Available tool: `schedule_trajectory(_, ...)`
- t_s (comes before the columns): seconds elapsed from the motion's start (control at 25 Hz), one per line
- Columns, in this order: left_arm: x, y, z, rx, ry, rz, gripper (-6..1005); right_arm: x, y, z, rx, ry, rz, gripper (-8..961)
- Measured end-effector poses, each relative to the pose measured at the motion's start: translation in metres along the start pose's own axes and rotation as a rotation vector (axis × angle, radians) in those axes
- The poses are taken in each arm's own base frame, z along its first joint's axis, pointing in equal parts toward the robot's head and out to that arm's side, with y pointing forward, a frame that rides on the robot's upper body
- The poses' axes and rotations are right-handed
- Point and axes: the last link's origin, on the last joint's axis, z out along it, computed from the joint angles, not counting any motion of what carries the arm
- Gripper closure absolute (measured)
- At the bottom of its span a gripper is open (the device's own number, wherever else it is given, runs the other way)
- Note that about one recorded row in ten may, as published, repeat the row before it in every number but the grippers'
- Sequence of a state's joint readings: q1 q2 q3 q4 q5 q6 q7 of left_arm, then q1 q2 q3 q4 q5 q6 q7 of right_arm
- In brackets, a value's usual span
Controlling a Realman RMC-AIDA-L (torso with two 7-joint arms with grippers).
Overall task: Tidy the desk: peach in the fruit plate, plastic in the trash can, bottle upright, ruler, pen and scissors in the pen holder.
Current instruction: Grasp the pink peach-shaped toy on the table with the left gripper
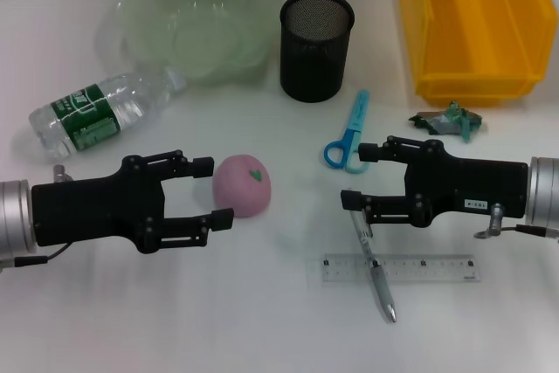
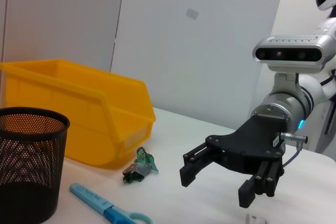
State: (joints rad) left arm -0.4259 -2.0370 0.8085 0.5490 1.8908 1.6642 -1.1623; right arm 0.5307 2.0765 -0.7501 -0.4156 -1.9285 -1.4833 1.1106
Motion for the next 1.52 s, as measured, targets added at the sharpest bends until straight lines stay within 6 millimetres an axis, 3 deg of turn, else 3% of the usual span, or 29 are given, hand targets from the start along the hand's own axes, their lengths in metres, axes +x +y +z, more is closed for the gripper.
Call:
schedule_trajectory(0.16, 0.003, -0.002, 0.001, 0.001, 0.000, 0.002, 202, 0.000, 0.000, -0.001, 0.000, 0.002, -0.001, 134)
schedule_trajectory(0.48, 0.019, -0.031, 0.005, 0.106, -0.067, -0.018, 202, -0.001, -0.002, -0.001, 0.000, 0.006, -0.003, 134)
schedule_trajectory(0.84, 0.022, -0.054, 0.029, 0.161, -0.230, -0.034, 202, -0.002, -0.005, -0.001, 0.009, 0.011, -0.008, 134)
schedule_trajectory(1.52, 0.014, -0.053, 0.055, 0.125, -0.368, -0.031, 201, -0.004, -0.008, 0.001, 0.019, 0.020, -0.016, 137)
